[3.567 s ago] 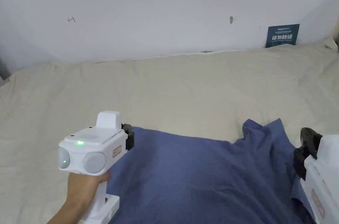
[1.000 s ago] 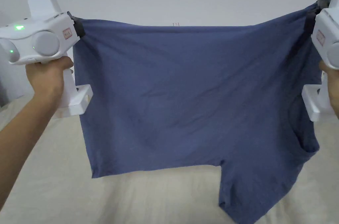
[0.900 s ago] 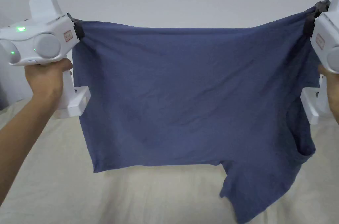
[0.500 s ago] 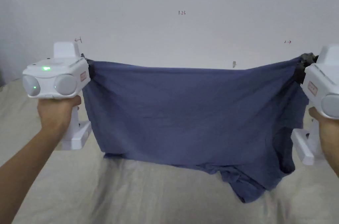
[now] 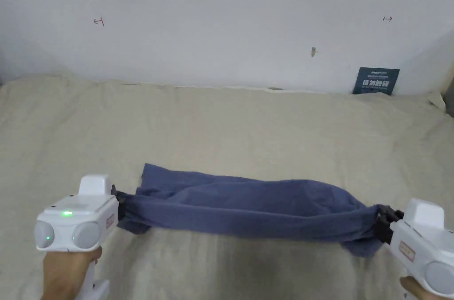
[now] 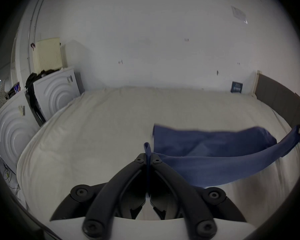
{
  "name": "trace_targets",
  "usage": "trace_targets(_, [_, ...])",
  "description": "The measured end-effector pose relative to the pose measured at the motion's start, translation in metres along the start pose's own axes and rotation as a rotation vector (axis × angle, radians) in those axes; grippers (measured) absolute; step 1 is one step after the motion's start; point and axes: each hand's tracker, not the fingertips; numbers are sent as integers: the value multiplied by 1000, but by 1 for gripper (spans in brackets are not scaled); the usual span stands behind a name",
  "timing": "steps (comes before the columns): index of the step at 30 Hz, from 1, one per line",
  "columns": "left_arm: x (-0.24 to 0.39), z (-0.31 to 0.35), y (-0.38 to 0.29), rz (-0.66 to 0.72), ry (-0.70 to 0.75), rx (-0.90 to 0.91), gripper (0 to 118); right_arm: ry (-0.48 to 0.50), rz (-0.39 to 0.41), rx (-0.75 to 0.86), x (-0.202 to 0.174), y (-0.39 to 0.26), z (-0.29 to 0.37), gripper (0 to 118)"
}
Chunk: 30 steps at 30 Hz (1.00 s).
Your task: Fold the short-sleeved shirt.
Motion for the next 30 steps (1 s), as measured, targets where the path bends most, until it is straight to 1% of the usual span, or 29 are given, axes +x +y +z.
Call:
trace_targets(2, [-2,15,-25,-3,-9,-26,3,4,-35,-35,5,-28,16,7])
trace_targets(3, [-2,27,-39,-2,-7,-61,3,21,-50,-57,8,-41,26,7])
trace_targets(9, [-13,80,-102,50,-8,-151,3,20,-39,-122,24,-100,83,7])
trace_targets(14, [-21,120,-143,101,-4,-200,3,28,-28,-181,36,-134,120,7])
trace_targets(16, [-22,132,-160,108,-3,-233,3,15,-27,-248,38,-146,128,7])
trace_targets(17, [-23,134,-167,106,8,-263,3,13,-36,-273,39,-153,131,7])
trace_targets(20, [-23,135,-189,115,12,-351,3,3,-101,-401,47,-176,126,7])
trace_targets(22, [-23,129,-199,119,9,-413,3,-12,-119,-469,49,-192,117,7])
trace_targets(24, [-23,127,-200,139,8,-399,4,-12,-170,-509,52,-200,109,7])
trace_targets(25, [-23,128,-197,145,17,-388,7,-20,-184,-461,50,-200,111,8])
trace_targets(26, [-23,127,-195,153,21,-391,13,-22,-188,-468,49,-197,112,9])
trace_targets(27, [-22,129,-194,158,23,-400,23,-25,-184,-475,47,-193,112,11])
trace_targets(28, [-22,130,-193,158,28,-403,51,-25,-182,-477,46,-190,113,19])
trace_targets(29, [-22,132,-191,160,34,-401,70,-26,-176,-477,46,-187,116,29])
trace_targets(30, [-23,135,-188,163,35,-398,79,-30,-164,-471,44,-181,119,36])
